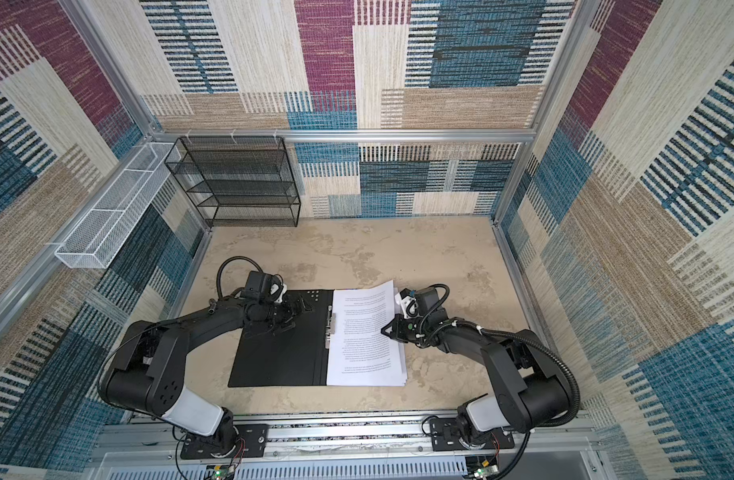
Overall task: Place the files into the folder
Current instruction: 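Carry the upright sheet over the folder stack with the right gripper, then lower the sheet onto the folder stack and open the right gripper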
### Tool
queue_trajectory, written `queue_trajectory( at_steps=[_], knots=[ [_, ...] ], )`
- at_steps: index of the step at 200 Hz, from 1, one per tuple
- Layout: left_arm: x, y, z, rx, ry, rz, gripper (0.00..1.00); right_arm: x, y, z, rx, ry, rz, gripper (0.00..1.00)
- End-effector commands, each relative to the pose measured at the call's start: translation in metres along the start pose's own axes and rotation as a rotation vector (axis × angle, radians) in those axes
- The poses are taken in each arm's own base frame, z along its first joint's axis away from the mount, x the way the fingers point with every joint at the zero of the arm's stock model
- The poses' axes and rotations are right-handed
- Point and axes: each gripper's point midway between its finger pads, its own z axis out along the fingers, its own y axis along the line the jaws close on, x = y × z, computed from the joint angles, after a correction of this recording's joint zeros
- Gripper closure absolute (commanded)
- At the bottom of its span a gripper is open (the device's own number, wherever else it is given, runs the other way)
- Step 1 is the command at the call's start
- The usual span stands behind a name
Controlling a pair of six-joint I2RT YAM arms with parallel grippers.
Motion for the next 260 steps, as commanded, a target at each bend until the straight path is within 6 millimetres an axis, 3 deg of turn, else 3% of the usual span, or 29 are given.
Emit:
queue_trajectory(
  at_steps=[1,56,151,195,225,260],
  knots=[
    [0.020,0.046,0.003,-0.194,0.049,-0.065,0.08,-0.004,0.007,0.000,-0.031,-0.017,-0.006,1.00],
    [0.021,0.047,0.004,-0.191,0.054,-0.066,0.08,-0.003,0.008,0.002,-0.038,-0.014,-0.006,1.00],
    [0.021,0.048,0.006,-0.193,0.057,-0.071,0.08,0.002,0.010,0.004,-0.048,-0.006,0.000,0.85],
    [0.021,0.048,0.006,-0.193,0.057,-0.071,0.08,-0.002,0.009,-0.001,-0.016,-0.031,0.002,0.63],
    [0.021,0.047,0.006,-0.190,0.057,-0.071,0.08,-0.011,-0.004,-0.013,0.104,-0.095,0.022,0.34],
    [0.019,0.037,0.005,-0.148,0.055,-0.061,0.08,-0.020,-0.020,-0.028,0.235,-0.170,0.045,0.15]
  ],
)
